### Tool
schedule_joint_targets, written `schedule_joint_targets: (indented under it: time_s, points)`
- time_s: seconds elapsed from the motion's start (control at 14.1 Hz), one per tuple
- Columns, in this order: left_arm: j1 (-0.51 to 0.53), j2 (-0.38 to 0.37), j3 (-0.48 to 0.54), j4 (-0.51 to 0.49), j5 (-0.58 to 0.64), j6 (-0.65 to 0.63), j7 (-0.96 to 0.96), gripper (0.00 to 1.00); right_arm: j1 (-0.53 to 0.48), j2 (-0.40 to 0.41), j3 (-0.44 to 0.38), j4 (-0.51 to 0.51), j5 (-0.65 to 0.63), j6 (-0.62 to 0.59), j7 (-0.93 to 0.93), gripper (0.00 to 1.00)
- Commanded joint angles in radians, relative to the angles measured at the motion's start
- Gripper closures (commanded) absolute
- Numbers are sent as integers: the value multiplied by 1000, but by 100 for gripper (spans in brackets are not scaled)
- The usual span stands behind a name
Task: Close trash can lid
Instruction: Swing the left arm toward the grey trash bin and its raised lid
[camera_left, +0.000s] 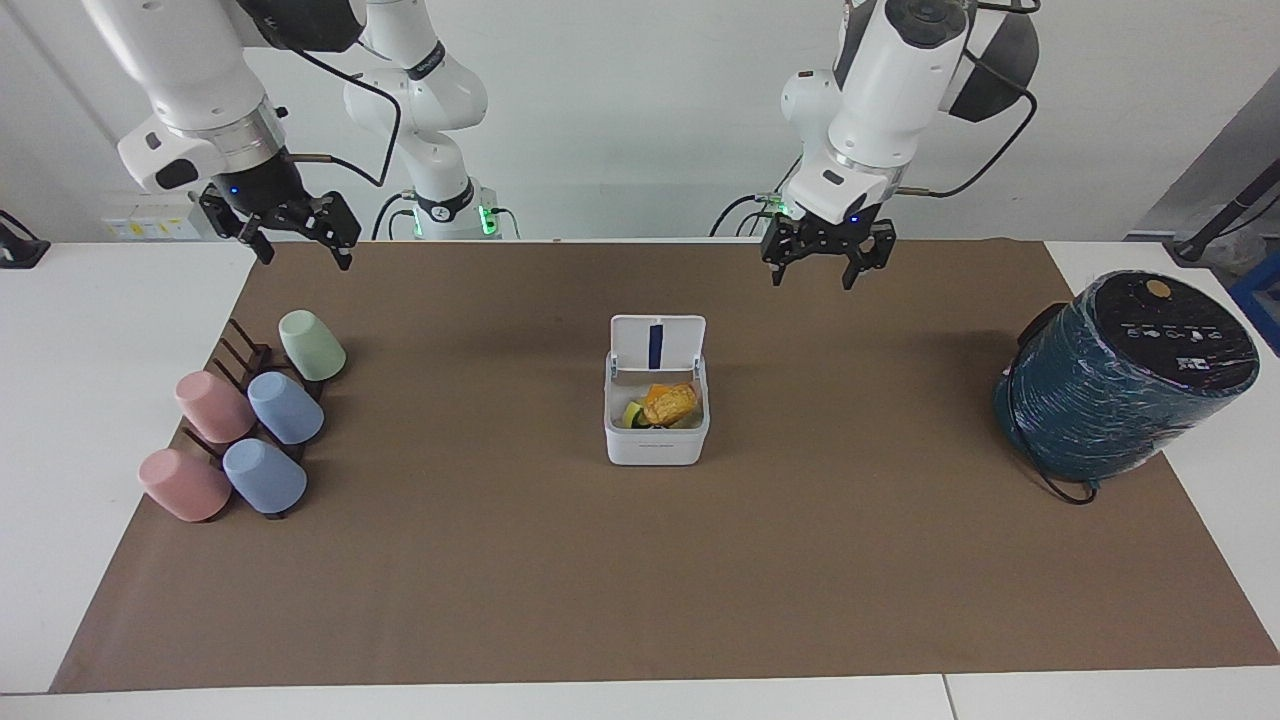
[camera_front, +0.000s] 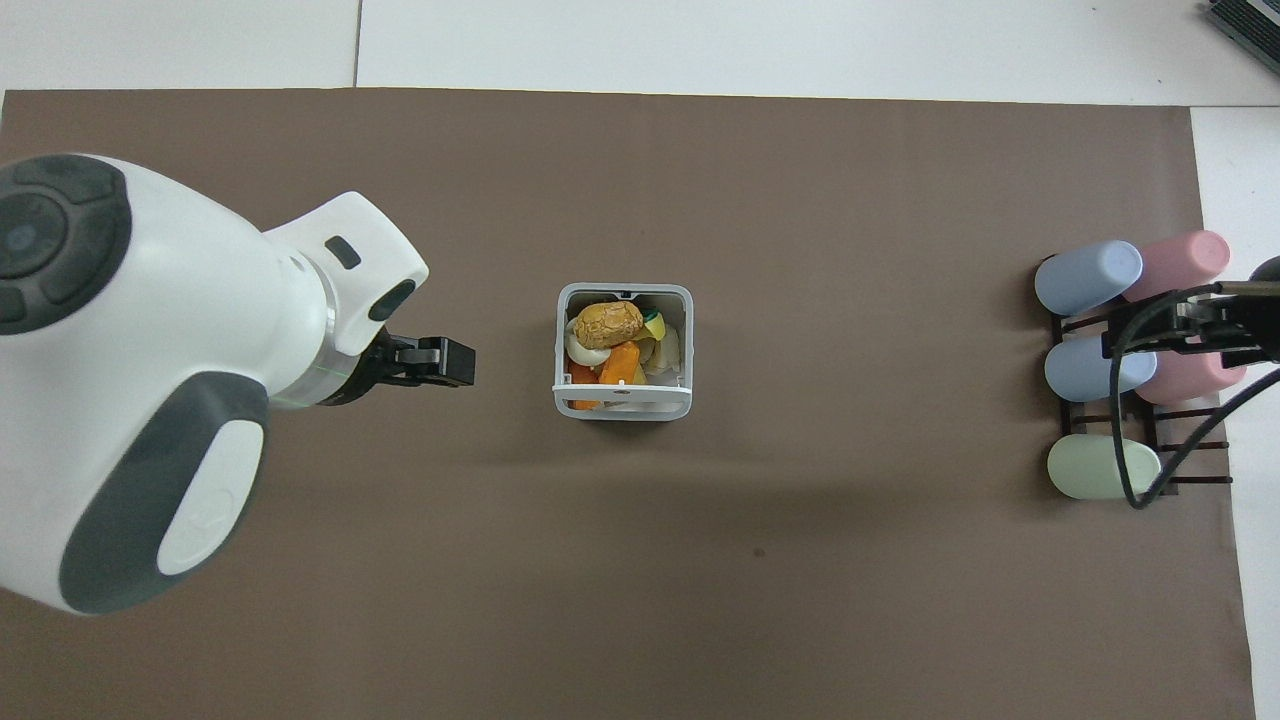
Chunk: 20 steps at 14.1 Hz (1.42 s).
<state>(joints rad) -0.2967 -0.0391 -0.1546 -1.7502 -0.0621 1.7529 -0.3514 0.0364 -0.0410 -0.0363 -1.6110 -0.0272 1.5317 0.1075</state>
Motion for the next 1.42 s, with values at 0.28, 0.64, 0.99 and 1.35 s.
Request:
schedule_joint_targets:
  time_s: [0.28, 0.64, 0.99, 1.35]
  points:
    - [-171, -71, 18, -201, -38, 220, -262, 58, -1, -17, 0, -15, 4, -4, -29, 0]
    - [-245, -39, 18, -239, -41, 339, -334, 81, -1, -17, 0, -15, 4, -4, -29, 0]
    - [-259, 4, 18, -241, -41, 445, -383, 99, -1, -17, 0, -15, 4, -4, -29, 0]
    - [-259, 59, 18, -239, -41, 578, -412, 100, -1, -17, 0, -15, 4, -4, -29, 0]
